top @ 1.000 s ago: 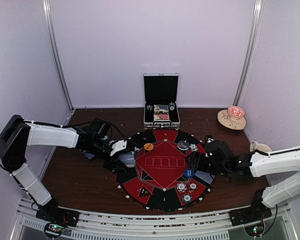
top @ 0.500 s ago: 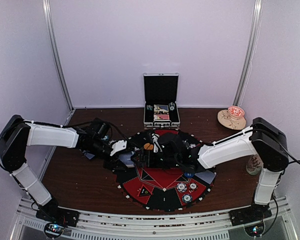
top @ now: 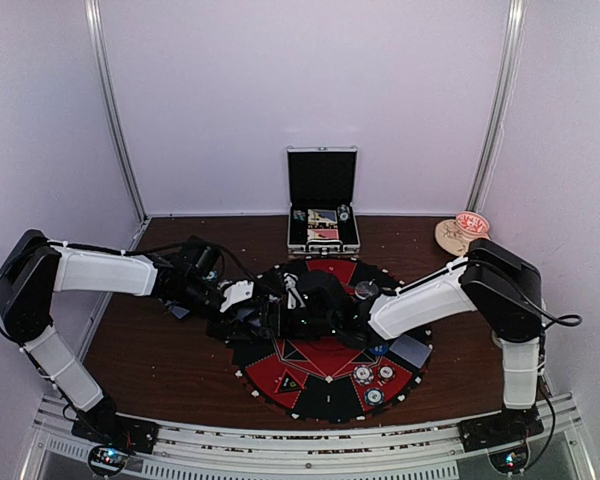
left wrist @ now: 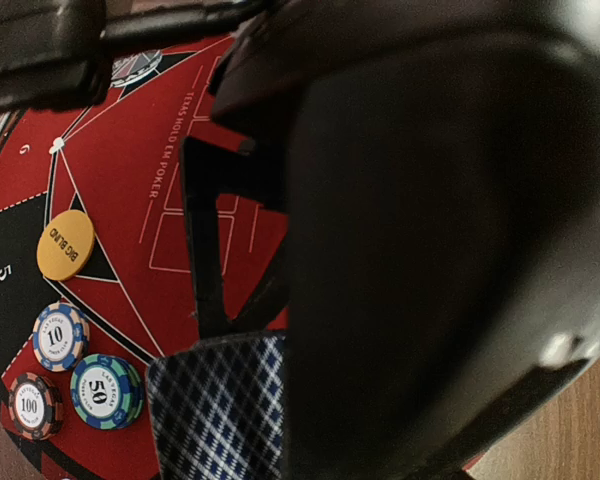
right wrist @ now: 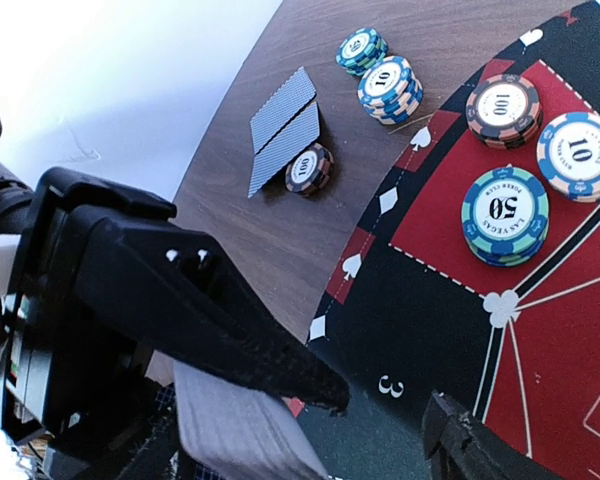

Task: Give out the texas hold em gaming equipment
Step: Pick up the poker card from the face-down deck piles.

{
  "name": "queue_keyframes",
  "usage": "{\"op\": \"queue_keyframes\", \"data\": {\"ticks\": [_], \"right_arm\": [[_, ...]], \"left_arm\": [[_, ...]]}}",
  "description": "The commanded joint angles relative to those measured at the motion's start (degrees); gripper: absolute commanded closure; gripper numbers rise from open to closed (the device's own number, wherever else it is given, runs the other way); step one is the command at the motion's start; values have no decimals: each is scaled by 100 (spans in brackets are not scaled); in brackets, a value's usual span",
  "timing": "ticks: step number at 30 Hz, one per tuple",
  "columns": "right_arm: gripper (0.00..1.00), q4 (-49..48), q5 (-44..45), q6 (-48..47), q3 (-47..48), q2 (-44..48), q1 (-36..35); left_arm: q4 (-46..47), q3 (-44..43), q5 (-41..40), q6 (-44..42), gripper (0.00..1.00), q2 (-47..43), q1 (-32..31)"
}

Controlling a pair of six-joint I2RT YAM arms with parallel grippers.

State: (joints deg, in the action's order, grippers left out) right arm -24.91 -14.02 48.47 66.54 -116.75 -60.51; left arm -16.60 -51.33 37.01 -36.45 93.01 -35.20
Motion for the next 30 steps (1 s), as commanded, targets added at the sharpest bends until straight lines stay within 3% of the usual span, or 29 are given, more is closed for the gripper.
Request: {"op": "queue_keyframes", "data": {"ticks": [1, 14, 24, 30], "right_arm": [[21, -357, -233, 268, 204, -164, 68], [31, -940, -655, 785, -6, -272, 323], [26, -629, -622, 532, 42, -179, 463], [18, -572, -147, 454, -168, 117, 570]], "left_arm": [[72, -104, 199, -120, 54, -69, 26], [54, -183, 128, 18, 54, -14, 28], [88, -492, -600, 783, 54, 205, 28], [-6, -740, -1012, 1192, 54, 540, 24]]}}
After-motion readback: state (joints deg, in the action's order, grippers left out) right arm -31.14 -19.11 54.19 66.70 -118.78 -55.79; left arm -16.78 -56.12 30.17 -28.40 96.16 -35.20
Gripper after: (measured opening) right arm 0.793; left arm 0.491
